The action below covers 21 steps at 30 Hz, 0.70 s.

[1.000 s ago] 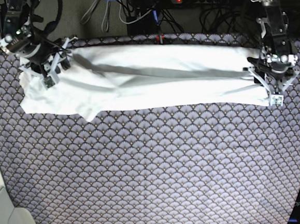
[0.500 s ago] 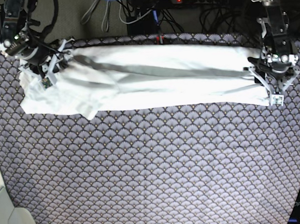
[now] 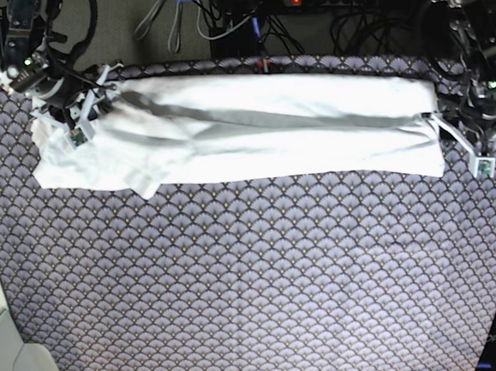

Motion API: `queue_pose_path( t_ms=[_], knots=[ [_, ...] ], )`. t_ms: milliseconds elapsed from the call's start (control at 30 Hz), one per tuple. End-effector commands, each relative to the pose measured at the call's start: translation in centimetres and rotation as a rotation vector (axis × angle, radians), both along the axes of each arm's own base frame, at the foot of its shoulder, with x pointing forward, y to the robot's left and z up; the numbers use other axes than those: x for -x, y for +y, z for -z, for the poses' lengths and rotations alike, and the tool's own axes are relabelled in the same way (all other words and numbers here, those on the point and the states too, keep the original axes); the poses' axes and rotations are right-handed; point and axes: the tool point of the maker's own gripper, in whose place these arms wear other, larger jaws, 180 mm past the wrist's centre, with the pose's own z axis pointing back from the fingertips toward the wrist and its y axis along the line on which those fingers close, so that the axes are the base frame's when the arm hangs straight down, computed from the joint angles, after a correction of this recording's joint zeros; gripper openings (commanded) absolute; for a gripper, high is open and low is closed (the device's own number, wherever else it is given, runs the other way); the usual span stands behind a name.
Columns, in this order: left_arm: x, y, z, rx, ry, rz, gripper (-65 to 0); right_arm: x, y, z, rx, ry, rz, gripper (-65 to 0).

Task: Fold the T-shirt properly
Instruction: 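Shift the left gripper outward along the shirt end and regrasp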

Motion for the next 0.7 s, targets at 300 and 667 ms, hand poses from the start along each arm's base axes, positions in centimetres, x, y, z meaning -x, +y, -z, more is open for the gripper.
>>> queue_pose_path(
  t_ms=[300,667],
  knots=[
    [-0.1,0.0,-1.6,0.136,-0.056,0.033,-36.6,-0.3,-0.2,-0.5,0.006,-0.021,-0.005,-46.1],
    [0.9,1.4,-0.3,0.178,-0.015,0.081,-36.5,-0.4,-0.2,-0.5,0.006,-0.022,-0.005,-46.1]
  ],
)
